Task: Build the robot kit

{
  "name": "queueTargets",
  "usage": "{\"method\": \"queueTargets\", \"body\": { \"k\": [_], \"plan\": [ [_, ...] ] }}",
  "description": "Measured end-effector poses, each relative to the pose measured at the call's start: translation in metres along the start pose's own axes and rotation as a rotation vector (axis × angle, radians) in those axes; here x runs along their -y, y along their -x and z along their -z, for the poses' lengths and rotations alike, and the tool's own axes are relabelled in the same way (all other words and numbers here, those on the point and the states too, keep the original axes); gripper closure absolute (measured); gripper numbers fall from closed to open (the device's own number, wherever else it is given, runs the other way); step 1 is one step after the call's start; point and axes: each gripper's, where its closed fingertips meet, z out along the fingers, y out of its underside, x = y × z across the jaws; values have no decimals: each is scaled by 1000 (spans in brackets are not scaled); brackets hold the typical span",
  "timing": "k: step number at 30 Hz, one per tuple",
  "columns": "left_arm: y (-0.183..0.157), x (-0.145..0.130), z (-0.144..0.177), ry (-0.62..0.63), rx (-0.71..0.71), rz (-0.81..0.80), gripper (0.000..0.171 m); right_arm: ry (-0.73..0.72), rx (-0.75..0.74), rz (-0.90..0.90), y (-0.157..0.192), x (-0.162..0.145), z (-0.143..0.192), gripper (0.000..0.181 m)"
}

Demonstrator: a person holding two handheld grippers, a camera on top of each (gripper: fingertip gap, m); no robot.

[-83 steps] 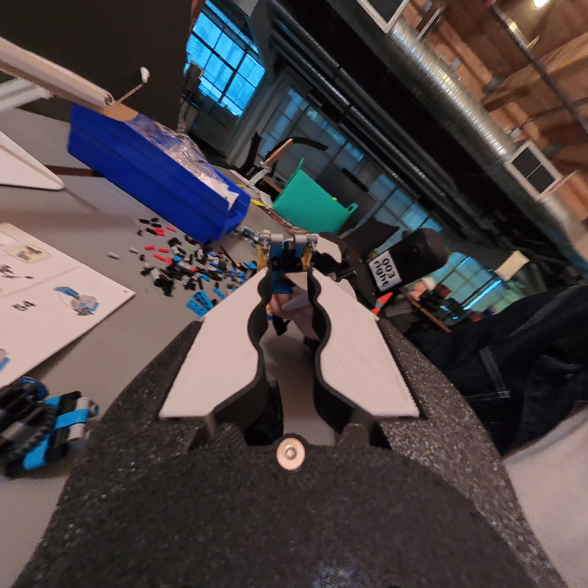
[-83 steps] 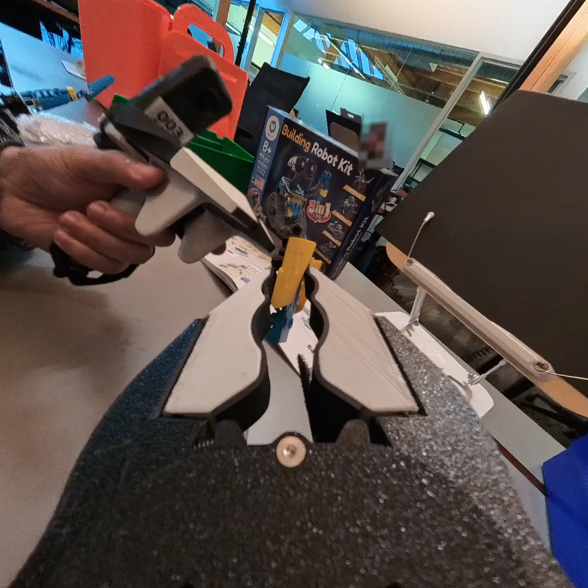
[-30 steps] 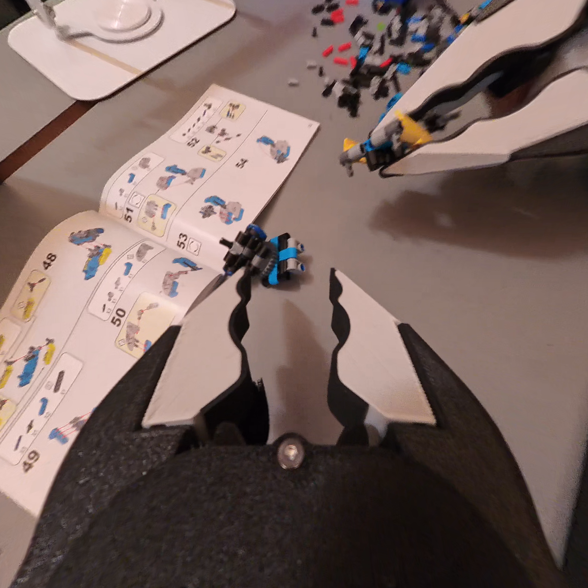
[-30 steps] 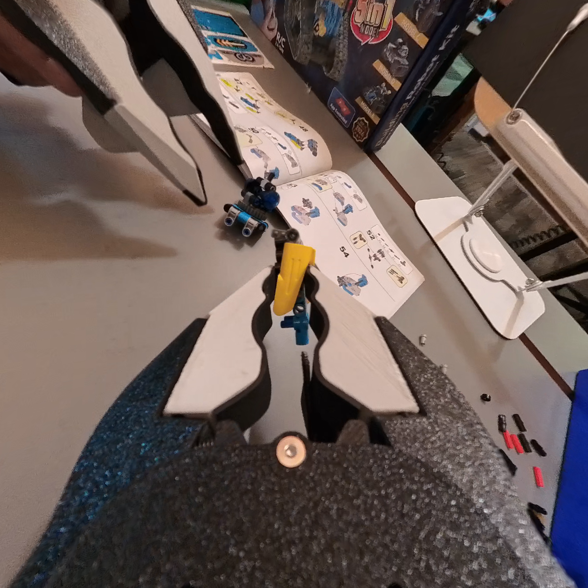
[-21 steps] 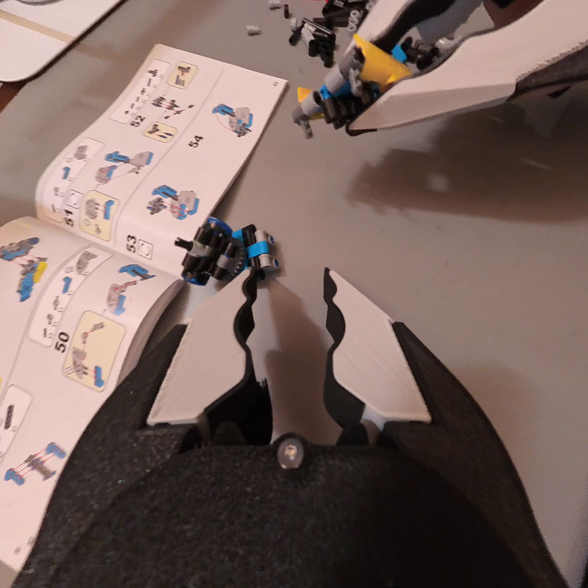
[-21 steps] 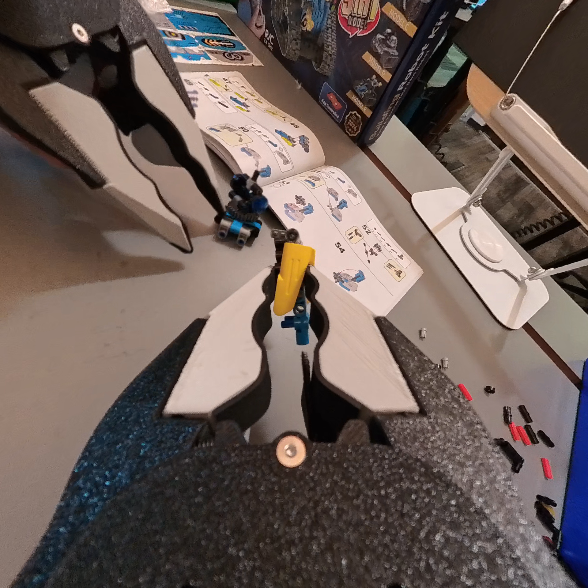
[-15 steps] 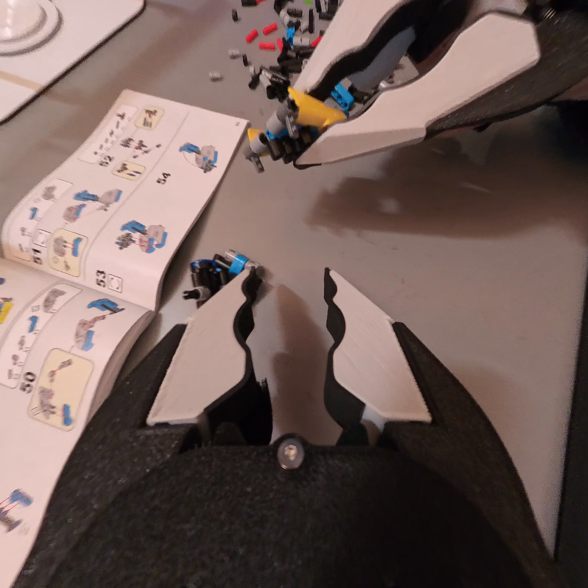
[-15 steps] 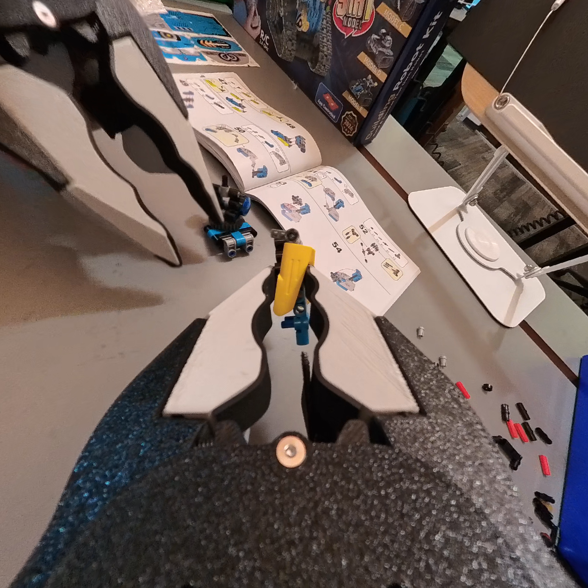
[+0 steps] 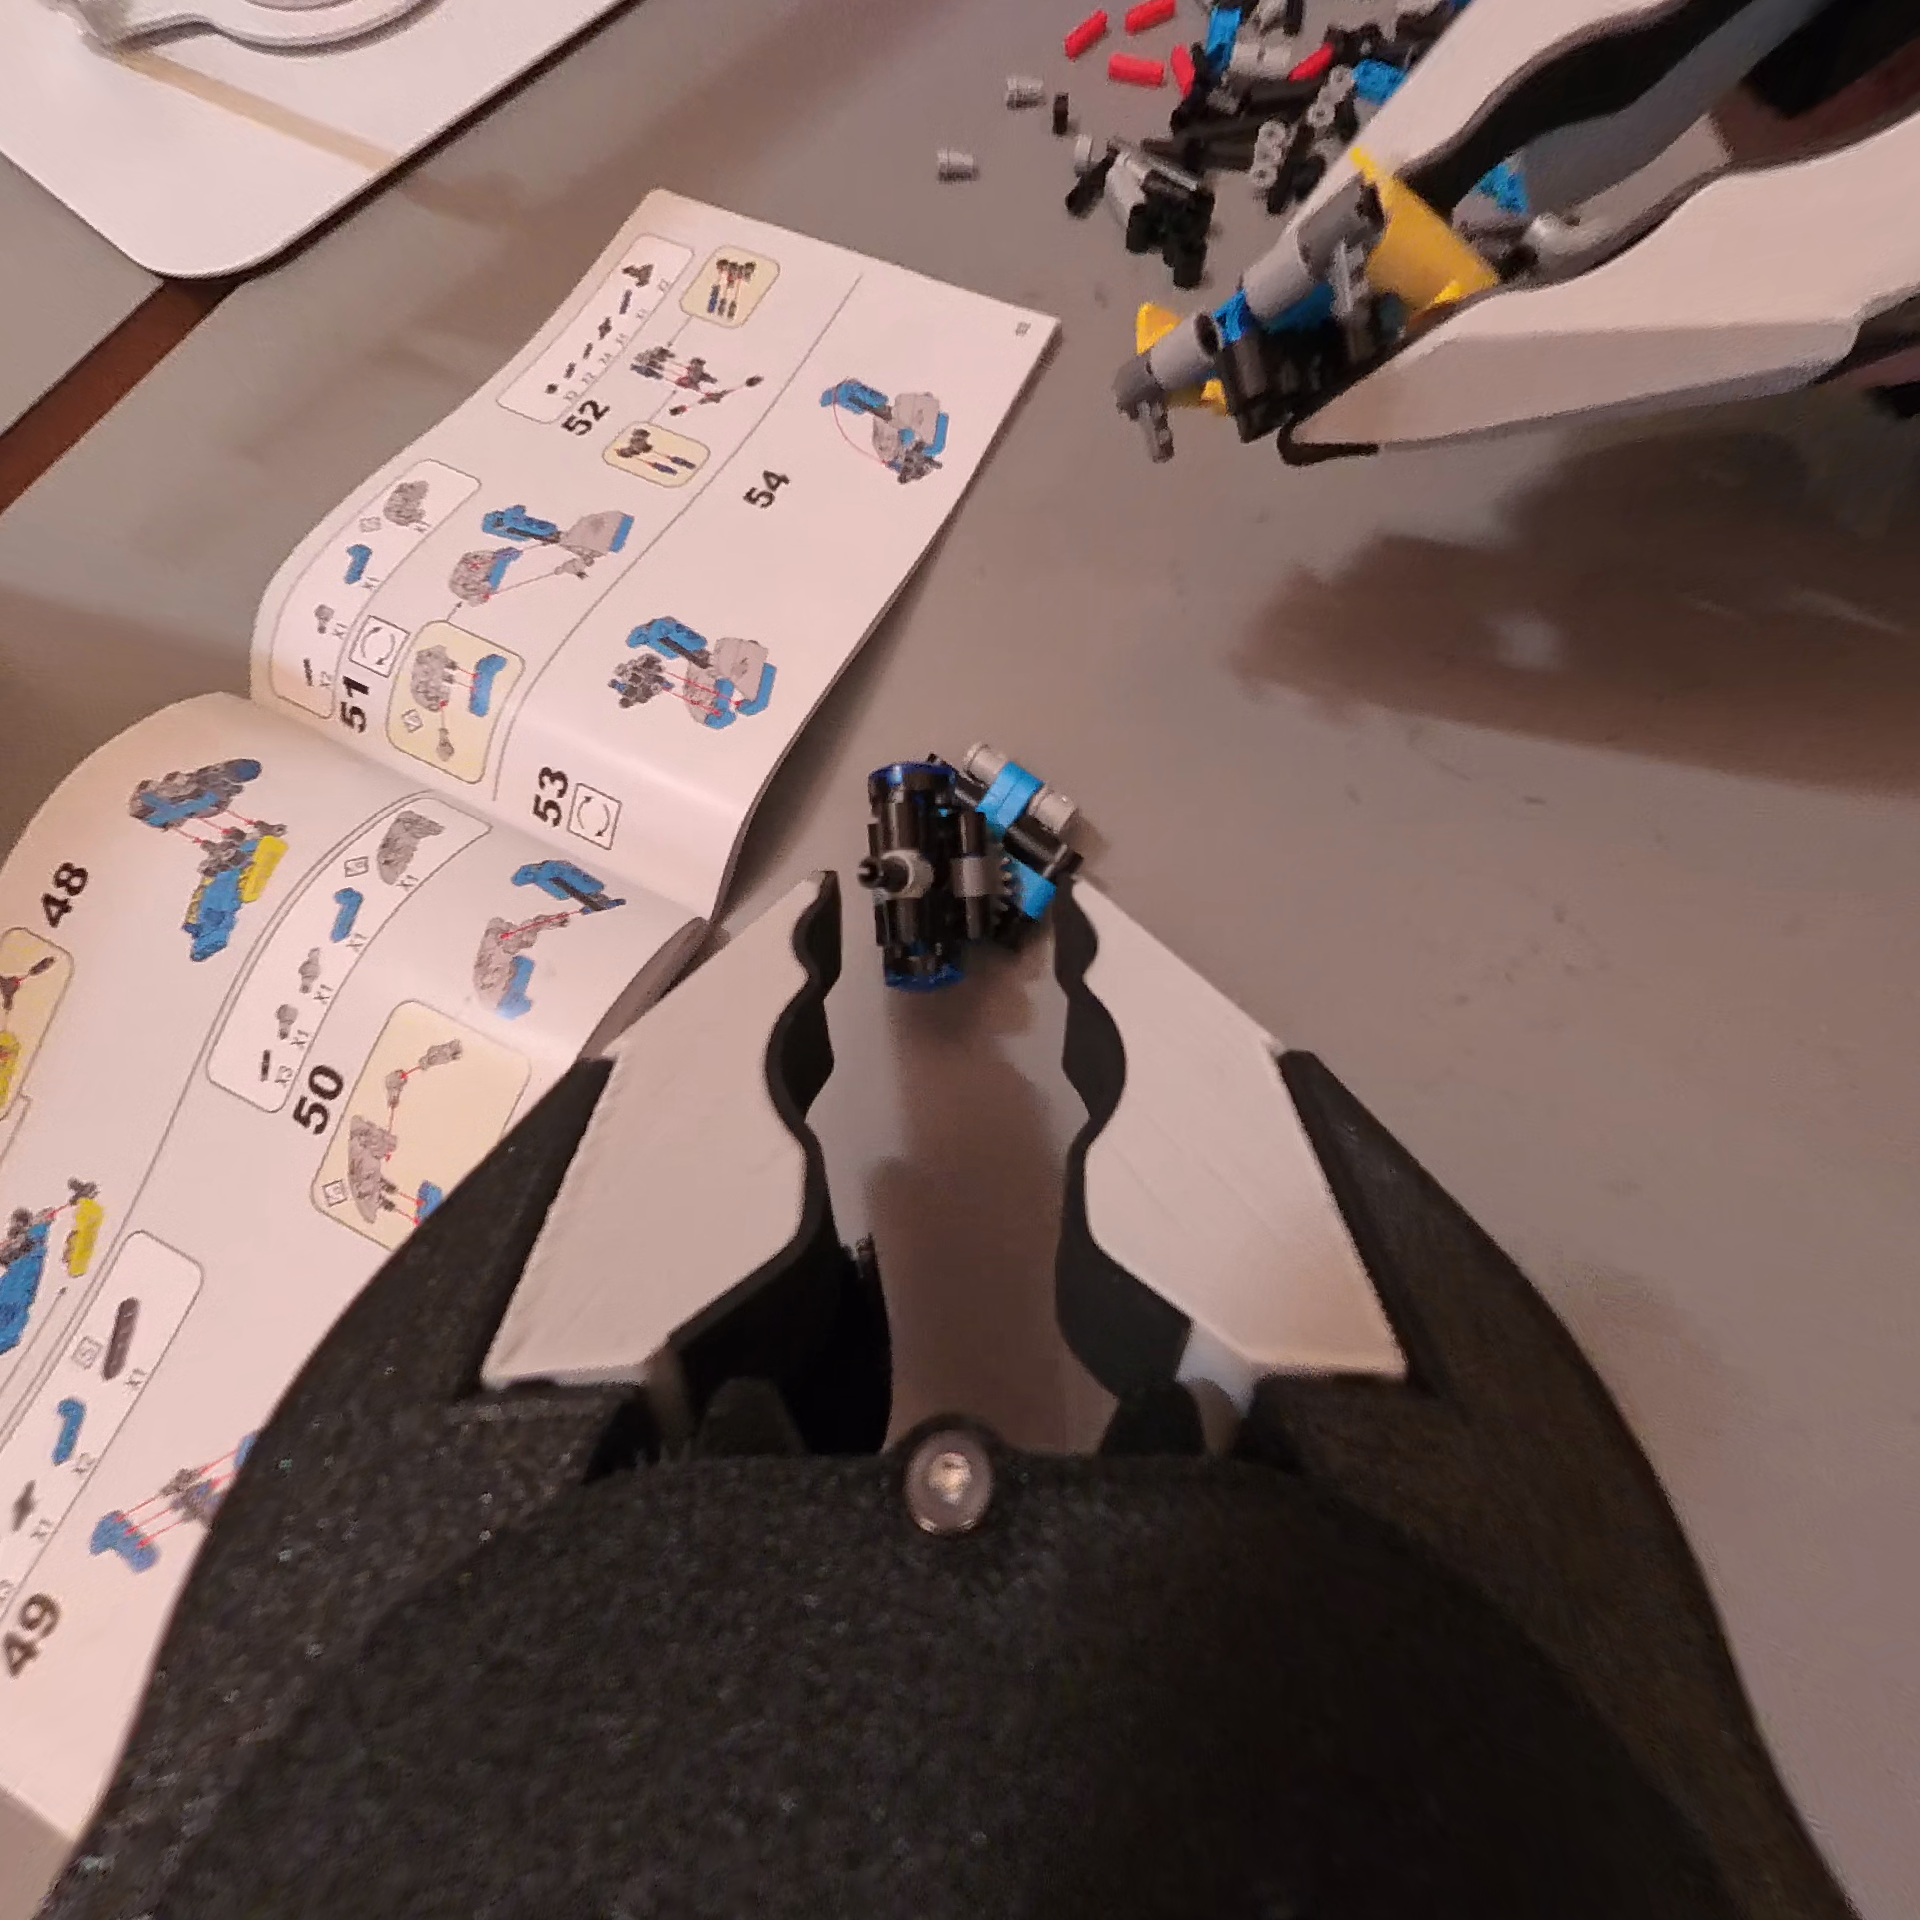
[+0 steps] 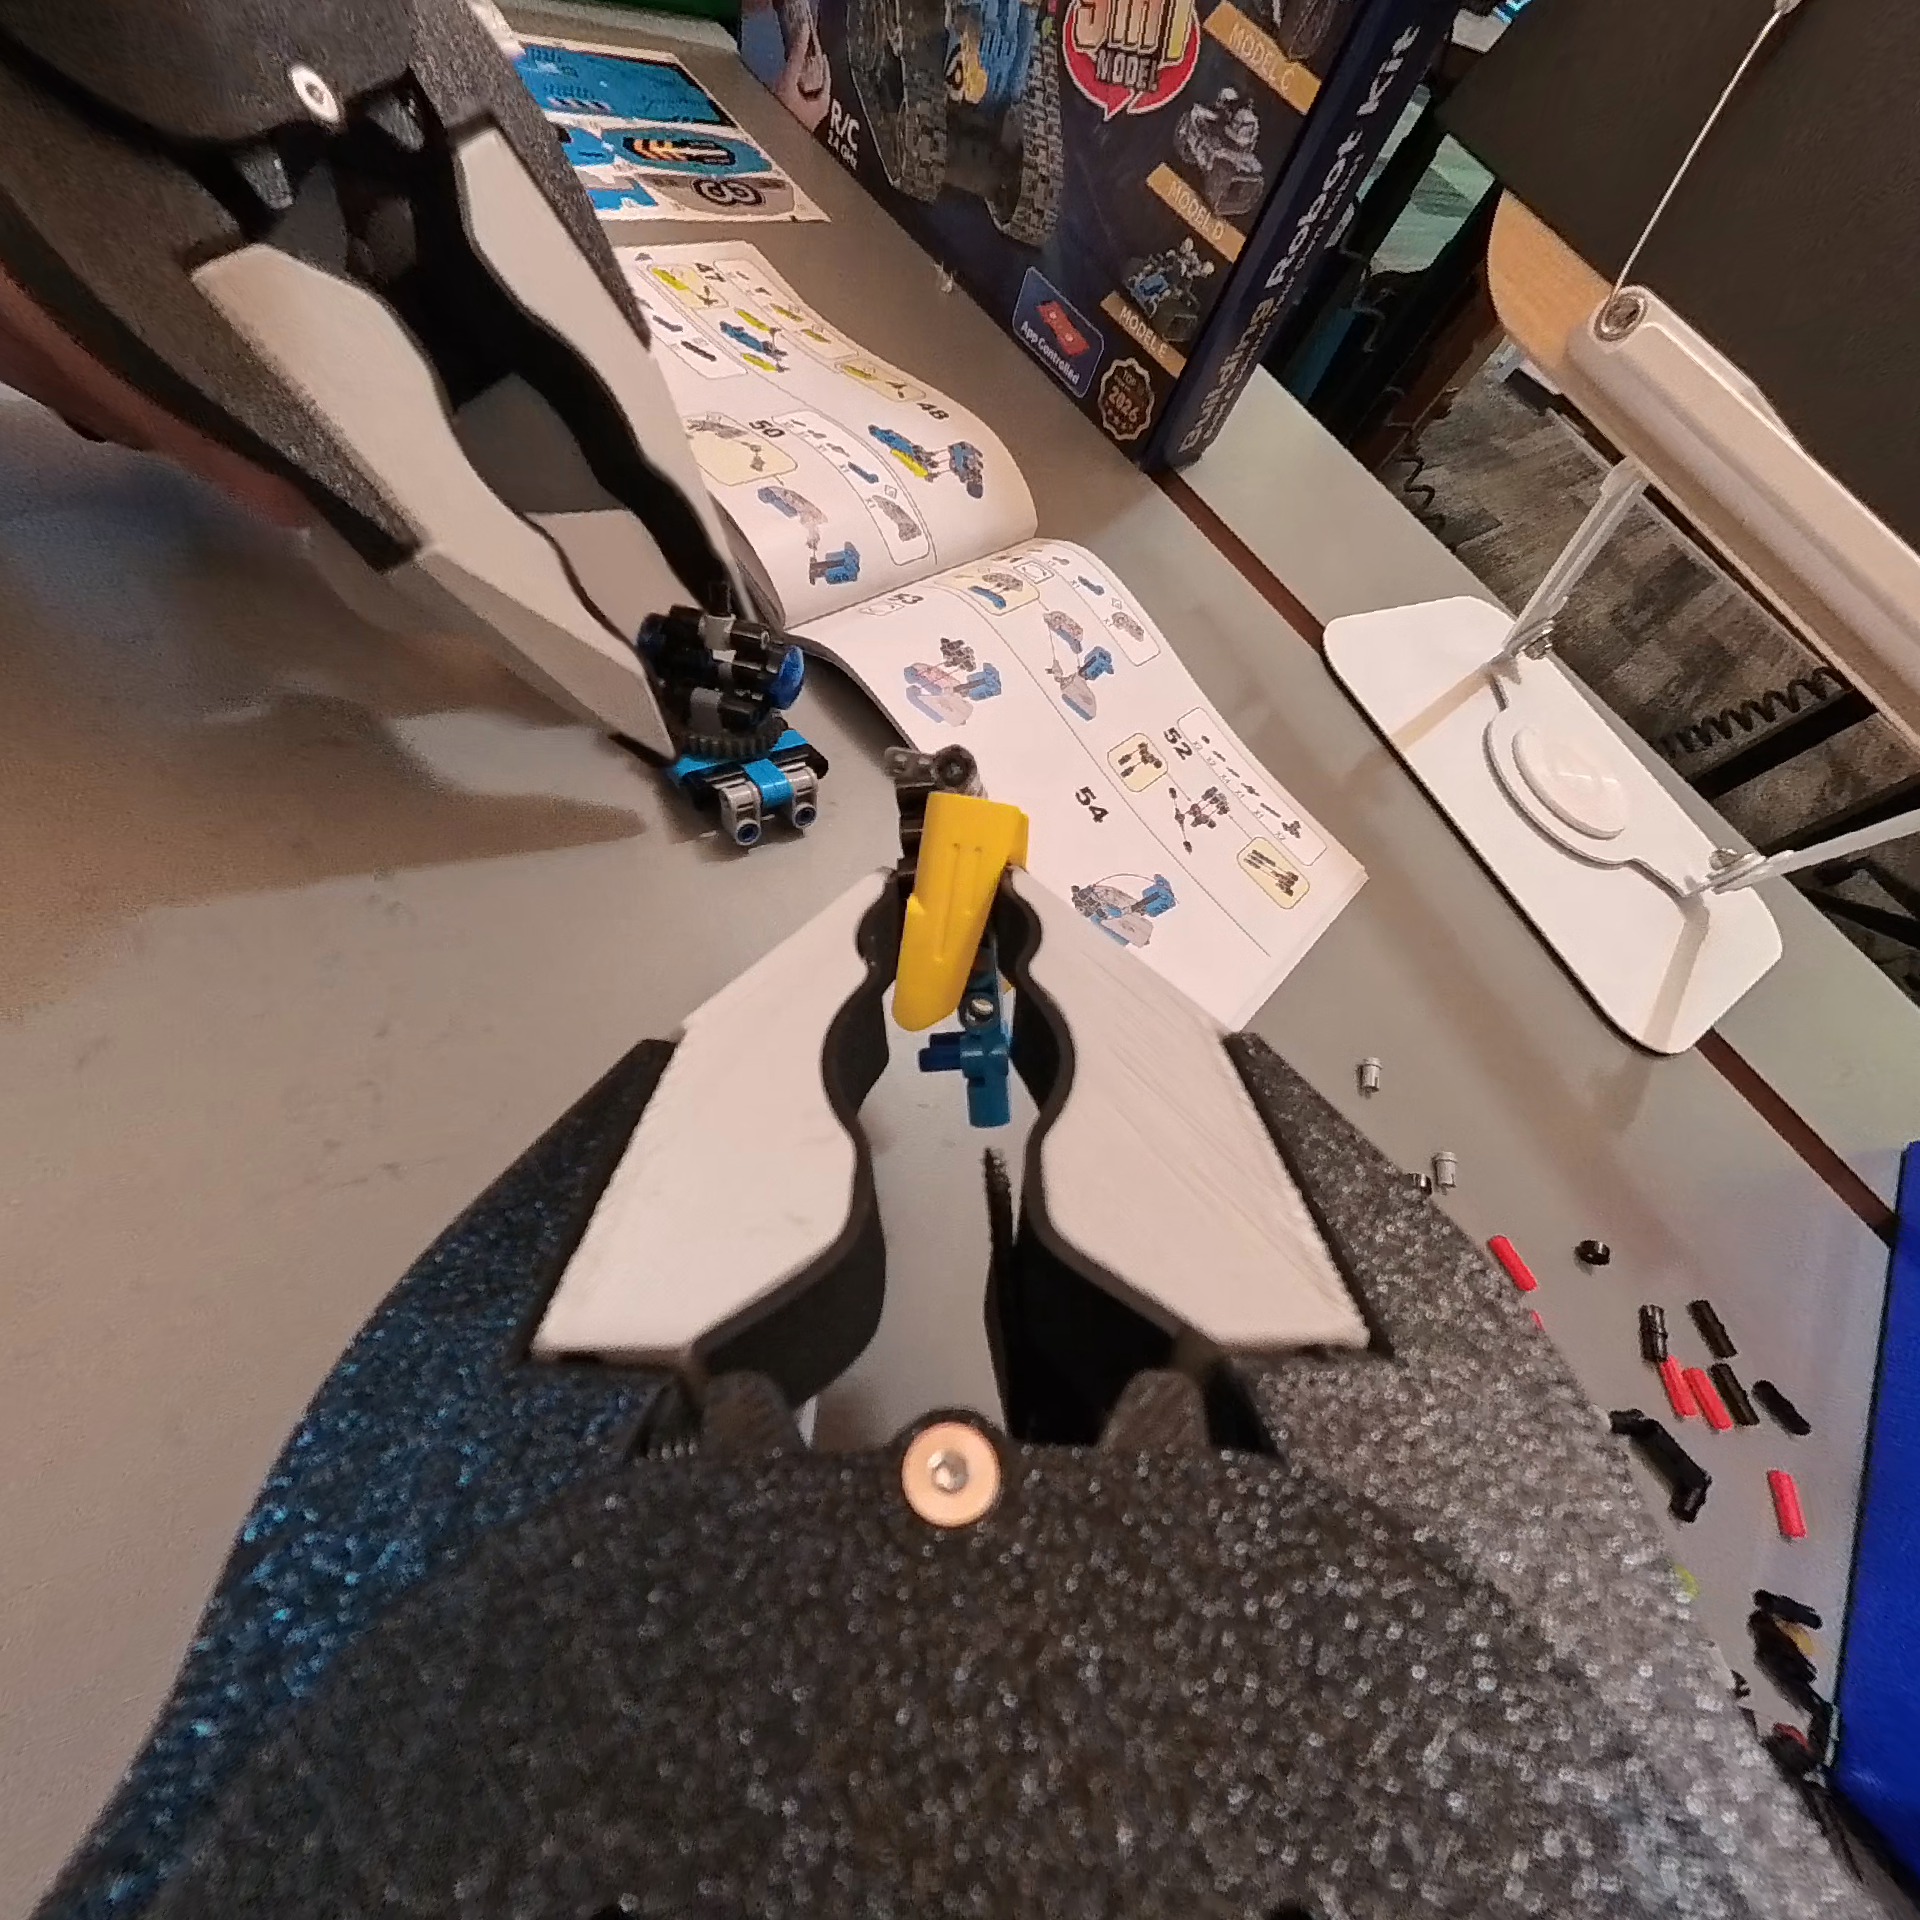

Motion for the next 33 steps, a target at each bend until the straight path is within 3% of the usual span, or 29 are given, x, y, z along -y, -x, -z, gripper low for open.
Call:
{"method": "queueTargets", "body": {
  "k": [4, 7, 13, 16, 21, 26, 33],
  "plan": [
    [-2, -1, -4, 13, 0, -17, 144, 1, 1, 0, 0, 0, -1, 164],
    [-6, 5, 5, -24, -72, 89, 145, 1, -2, 6, 0, 0, -1, 164],
    [-11, 61, 54, -378, -354, 391, 145, 14, 36, -14, 5, -4, -3, 164],
    [-23, 71, 64, -433, -460, 420, 146, -27, 100, -83, 14, 4, -1, 164],
    [-34, 69, 58, -403, -474, 395, 145, -78, 103, -188, 2, 10, 4, 164],
    [-30, 65, 51, -377, -460, 445, 146, -116, 155, -159, 17, 21, 7, 164],
    [-16, 31, 31, -178, -335, 484, 145, -43, 60, -74, 6, 8, 2, 165]
  ]
}}
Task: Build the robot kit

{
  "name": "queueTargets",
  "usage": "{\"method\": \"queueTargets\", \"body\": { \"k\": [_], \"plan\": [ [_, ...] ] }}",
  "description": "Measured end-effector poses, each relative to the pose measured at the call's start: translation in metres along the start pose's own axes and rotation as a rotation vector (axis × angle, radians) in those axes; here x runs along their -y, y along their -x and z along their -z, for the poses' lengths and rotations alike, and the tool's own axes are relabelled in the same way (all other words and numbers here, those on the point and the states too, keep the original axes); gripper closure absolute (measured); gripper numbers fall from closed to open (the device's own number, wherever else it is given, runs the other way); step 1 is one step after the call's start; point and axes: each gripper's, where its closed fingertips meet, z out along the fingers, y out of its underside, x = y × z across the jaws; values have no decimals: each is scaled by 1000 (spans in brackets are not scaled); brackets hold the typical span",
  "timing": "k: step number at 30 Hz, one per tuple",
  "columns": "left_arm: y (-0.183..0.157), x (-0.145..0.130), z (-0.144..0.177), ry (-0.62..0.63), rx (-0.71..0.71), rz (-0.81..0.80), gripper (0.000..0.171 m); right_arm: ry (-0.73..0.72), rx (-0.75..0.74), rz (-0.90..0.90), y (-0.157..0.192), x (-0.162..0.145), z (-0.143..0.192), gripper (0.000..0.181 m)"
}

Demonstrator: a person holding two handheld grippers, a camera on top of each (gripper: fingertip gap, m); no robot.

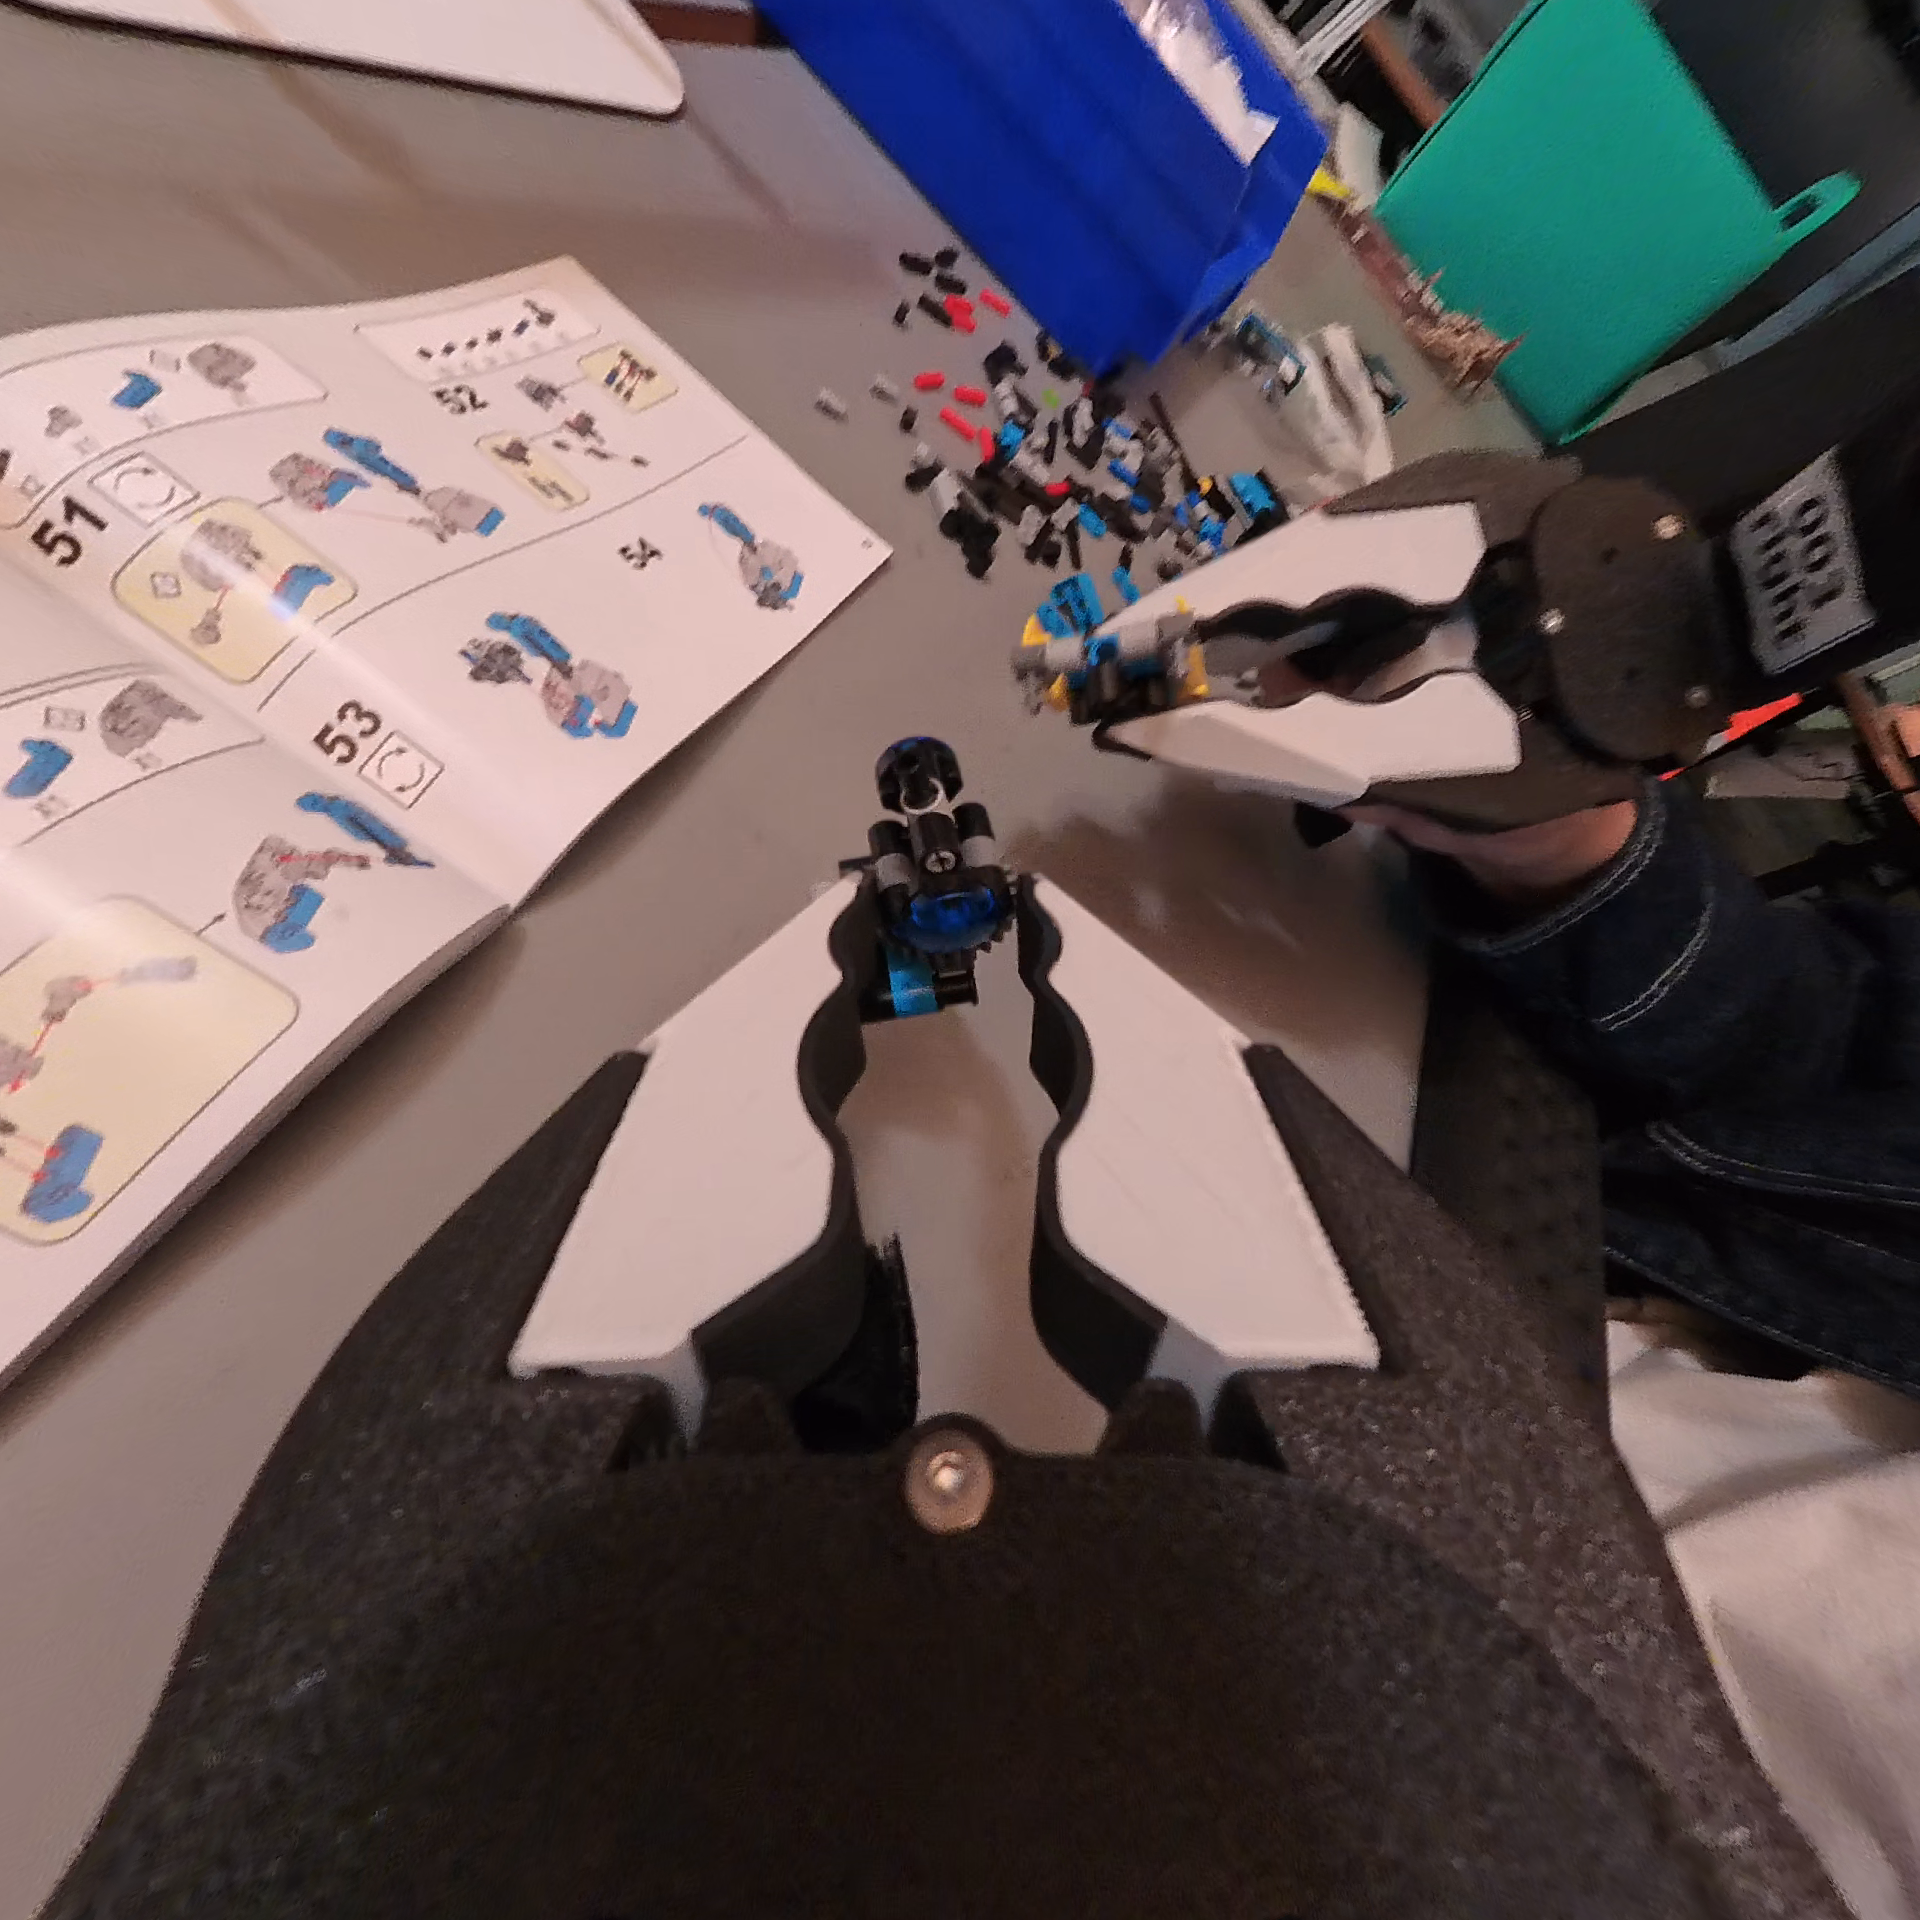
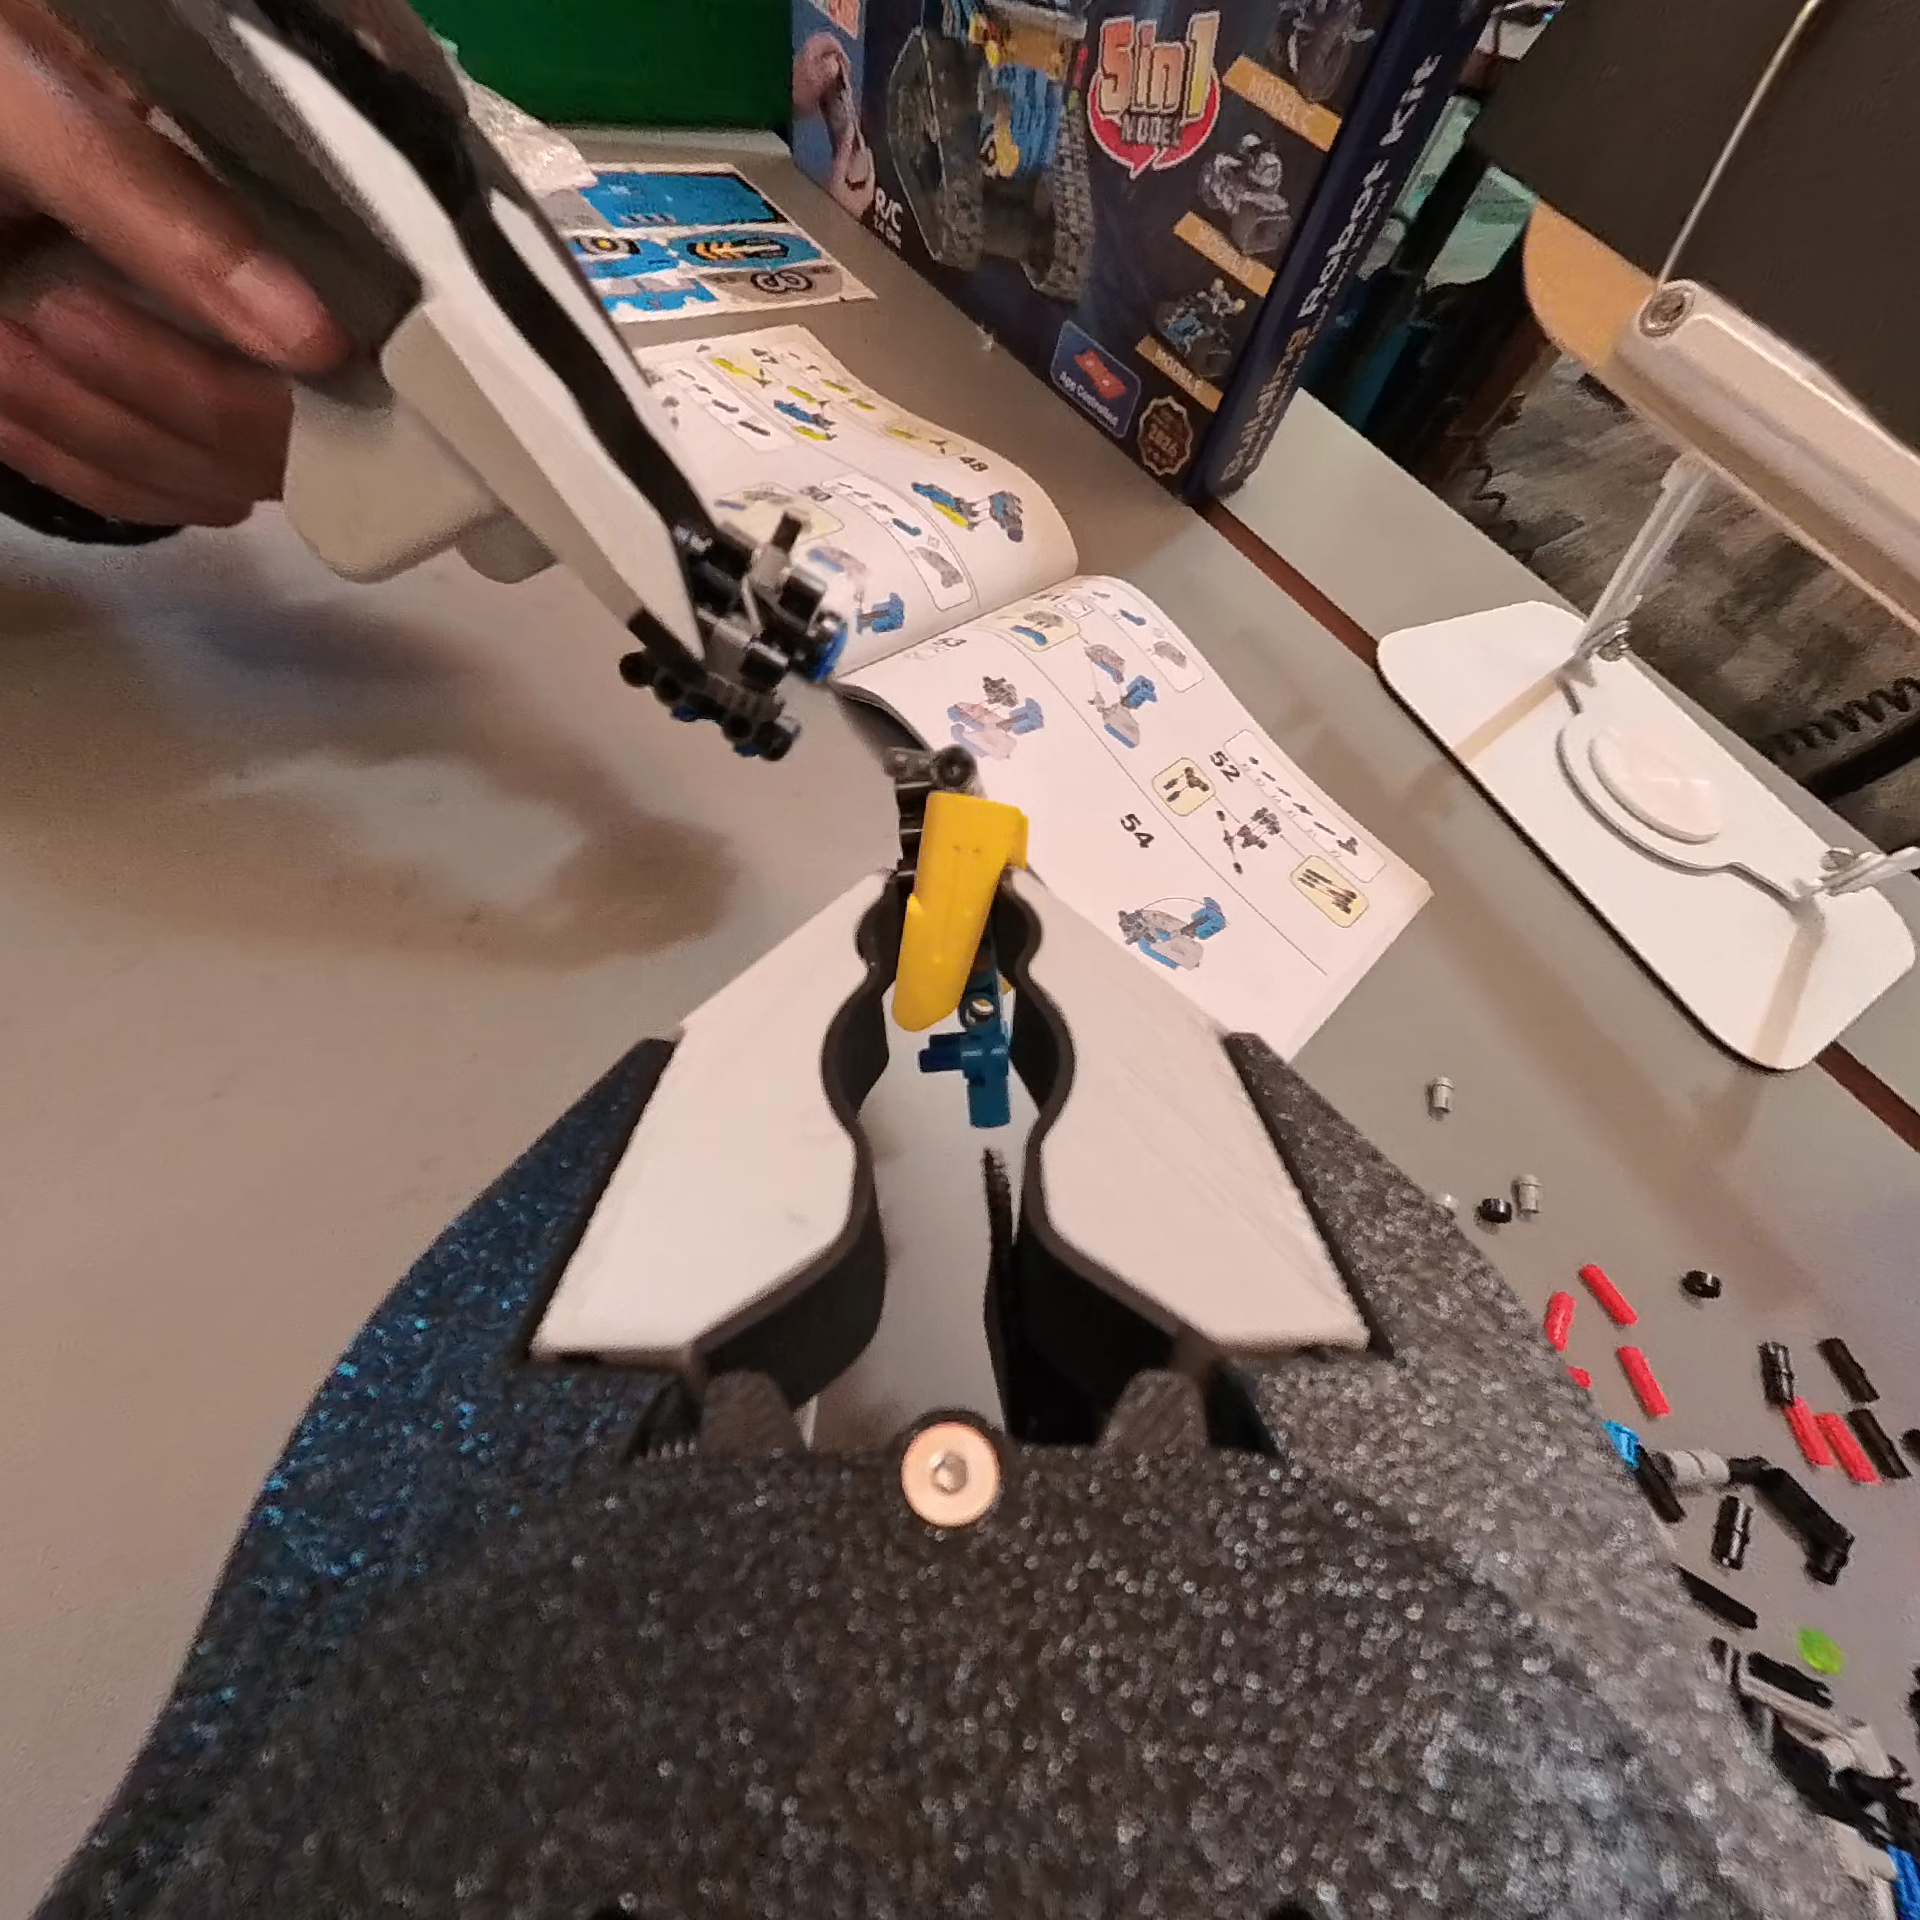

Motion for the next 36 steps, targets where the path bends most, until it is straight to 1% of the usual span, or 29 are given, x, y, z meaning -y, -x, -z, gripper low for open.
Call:
{"method": "queueTargets", "body": {
  "k": [2, 6, 9, 11, 14, 15, 17, 19, 21, 23, 26, 27, 29, 31, 34, 36],
  "plan": [
    [4, -5, 0, 33, 37, -23, 145, 1, -4, -10, -2, 0, 0, 165],
    [9, -16, 0, 120, 136, -154, 145, 11, -15, 8, -2, -2, 0, 164],
    [2, -27, 2, 203, 138, -183, 145, 10, -17, 13, -2, -1, 0, 164],
    [-3, -28, 10, 232, 165, -205, 145, 12, -25, 13, -4, -2, 0, 164],
    [-20, -38, 21, 304, 144, -243, 145, 12, -30, 7, -6, -3, 0, 164],
    [-24, -37, 23, 292, 136, -235, 145, 13, -32, 6, -7, -3, 0, 164],
    [-34, -32, 27, 243, 95, -164, 145, 11, -35, 4, -8, -3, 0, 164],
    [-43, -23, 30, 159, 24, -44, 145, 7, -34, -4, -9, -3, 1, 164],
    [-45, -22, 34, 130, -35, 71, 145, 2, -20, -24, -8, -3, 1, 164],
    [-45, -33, 36, 174, -69, 135, 145, -5, -3, -50, -6, -2, 1, 164],
    [-61, -51, 36, 286, -161, 199, 145, -11, -7, -40, -6, 0, 2, 164],
    [-62, -60, 35, 341, -157, 194, 145, -8, -8, -33, -6, 0, 2, 164],
    [-55, -73, 31, 420, -79, 147, 145, -4, -8, -20, -4, 0, 1, 164],
    [-50, -78, 26, 470, -23, 122, 145, -5, -8, -13, -3, 0, 1, 165],
    [-52, -82, 16, 538, 1, 84, 145, -9, -8, -14, -4, 1, 2, 165],
    [-55, -80, 7, 558, 13, 66, 145, -14, -13, -14, -5, 2, 3, 165]
  ]
}}
